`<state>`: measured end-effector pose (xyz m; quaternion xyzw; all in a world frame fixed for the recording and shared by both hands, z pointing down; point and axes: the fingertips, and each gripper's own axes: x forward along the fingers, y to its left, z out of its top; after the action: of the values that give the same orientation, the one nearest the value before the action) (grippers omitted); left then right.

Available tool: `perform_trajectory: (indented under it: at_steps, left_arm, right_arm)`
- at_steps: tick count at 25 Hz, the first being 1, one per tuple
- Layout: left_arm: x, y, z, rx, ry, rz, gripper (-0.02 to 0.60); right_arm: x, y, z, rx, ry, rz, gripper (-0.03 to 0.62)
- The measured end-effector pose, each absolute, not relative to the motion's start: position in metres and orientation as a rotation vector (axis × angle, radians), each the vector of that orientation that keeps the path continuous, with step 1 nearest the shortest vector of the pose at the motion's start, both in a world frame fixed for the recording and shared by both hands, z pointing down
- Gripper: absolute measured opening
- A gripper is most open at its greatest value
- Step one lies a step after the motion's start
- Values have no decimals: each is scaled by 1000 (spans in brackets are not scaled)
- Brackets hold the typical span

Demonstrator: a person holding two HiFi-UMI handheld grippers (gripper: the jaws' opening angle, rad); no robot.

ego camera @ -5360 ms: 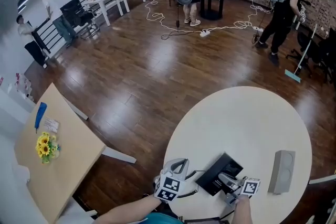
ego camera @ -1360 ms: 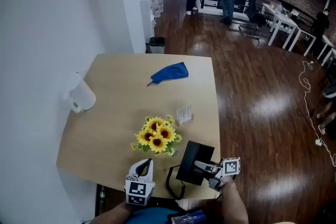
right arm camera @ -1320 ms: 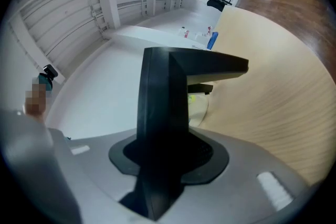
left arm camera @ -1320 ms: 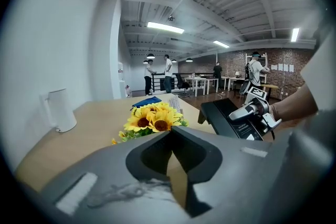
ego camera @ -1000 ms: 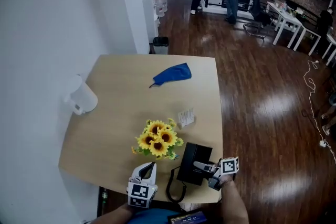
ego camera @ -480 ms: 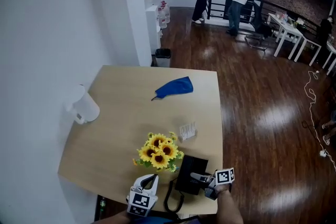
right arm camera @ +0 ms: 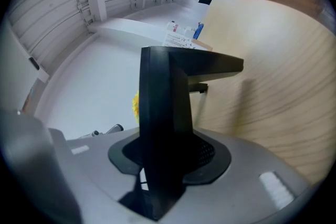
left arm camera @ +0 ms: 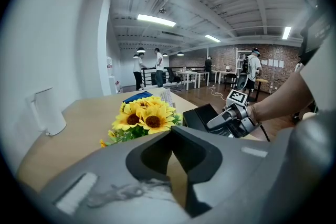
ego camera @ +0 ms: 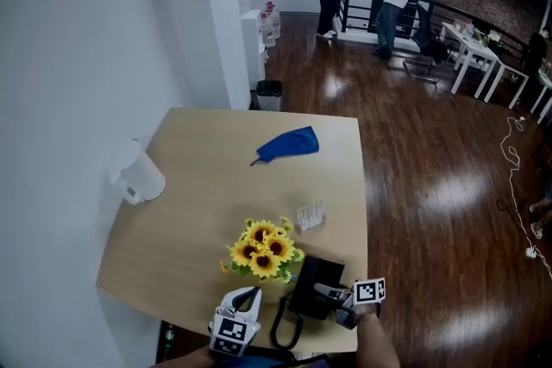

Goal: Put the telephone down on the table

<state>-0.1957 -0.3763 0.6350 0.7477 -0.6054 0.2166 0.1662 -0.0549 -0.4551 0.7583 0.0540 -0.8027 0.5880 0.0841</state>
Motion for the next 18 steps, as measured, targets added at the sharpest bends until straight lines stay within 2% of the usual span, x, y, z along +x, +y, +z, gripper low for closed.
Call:
perform_trajectory:
  at_steps: [3,12,18]
  left_arm:
    - [-195,-376,636,2129,-1720,613,14]
    - [-193,-374,632,2138,-1720,584,14]
    - [-194,-375,631,2135,-1726,557,14]
  right_arm:
    - [-56,-456,761,211,-2372,1730,167]
    - [-41,-463,773,423,-2263,1706,276]
    - [-2,-469,761,599,-2221,1620,279]
